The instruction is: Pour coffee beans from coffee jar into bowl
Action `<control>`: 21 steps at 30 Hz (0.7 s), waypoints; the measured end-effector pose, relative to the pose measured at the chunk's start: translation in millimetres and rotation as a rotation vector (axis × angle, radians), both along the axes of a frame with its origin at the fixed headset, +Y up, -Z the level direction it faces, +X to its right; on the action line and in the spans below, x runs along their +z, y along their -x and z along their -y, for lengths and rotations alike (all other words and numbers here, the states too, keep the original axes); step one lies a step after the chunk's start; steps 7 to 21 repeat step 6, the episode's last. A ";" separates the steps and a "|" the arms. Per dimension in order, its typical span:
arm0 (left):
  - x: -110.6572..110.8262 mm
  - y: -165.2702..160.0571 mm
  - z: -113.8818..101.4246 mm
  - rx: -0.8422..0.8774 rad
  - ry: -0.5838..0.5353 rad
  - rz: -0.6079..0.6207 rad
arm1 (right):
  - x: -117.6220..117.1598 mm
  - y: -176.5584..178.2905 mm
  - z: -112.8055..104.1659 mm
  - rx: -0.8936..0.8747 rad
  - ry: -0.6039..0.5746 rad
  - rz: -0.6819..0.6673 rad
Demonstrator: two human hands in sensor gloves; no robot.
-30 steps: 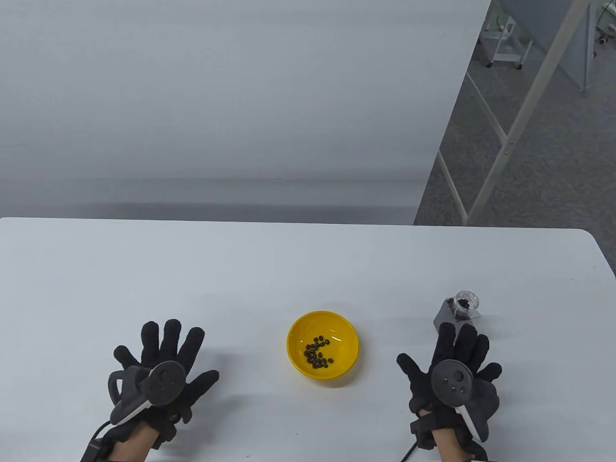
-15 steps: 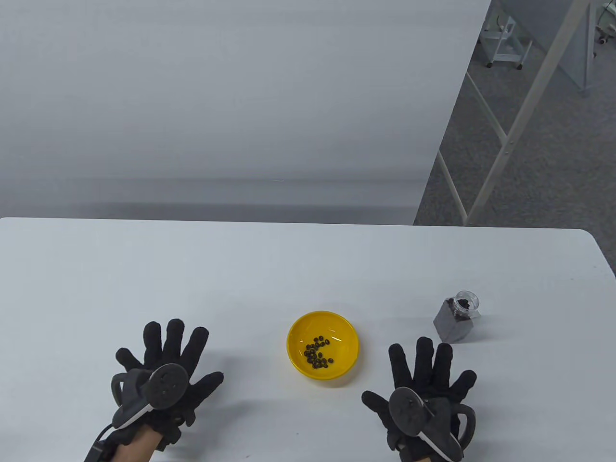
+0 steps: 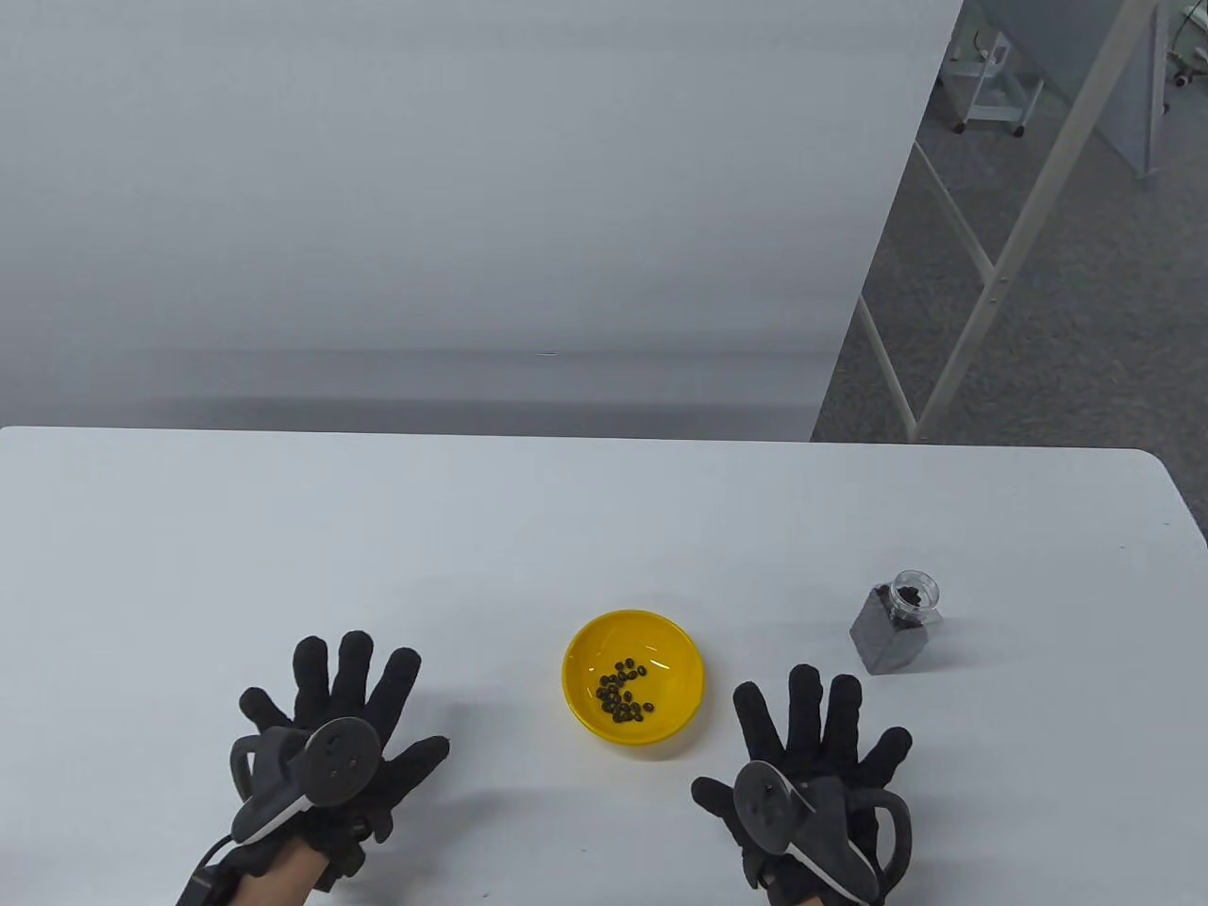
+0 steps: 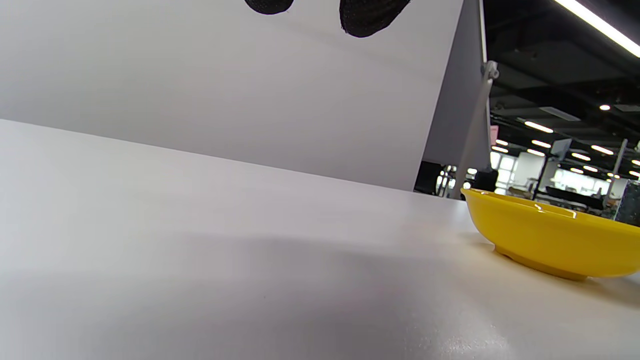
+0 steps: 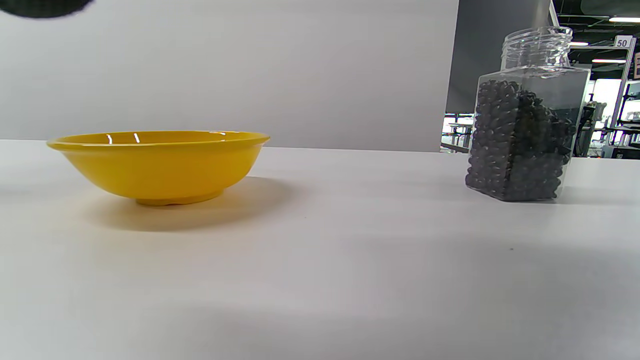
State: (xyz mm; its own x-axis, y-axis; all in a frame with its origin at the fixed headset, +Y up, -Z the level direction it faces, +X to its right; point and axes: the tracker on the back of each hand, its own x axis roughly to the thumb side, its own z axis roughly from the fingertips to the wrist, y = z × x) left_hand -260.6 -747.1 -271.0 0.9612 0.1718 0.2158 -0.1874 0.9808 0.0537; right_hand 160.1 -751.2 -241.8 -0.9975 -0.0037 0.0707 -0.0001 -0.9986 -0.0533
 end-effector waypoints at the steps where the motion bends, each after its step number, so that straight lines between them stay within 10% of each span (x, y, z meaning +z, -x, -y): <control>1: -0.2 0.1 0.5 0.000 0.001 -0.001 | -0.1 0.6 1.0 -0.002 0.005 0.000; 21: -1.5 0.6 0.9 -0.026 -0.024 0.011 | -3.9 3.1 8.6 0.015 0.043 -0.016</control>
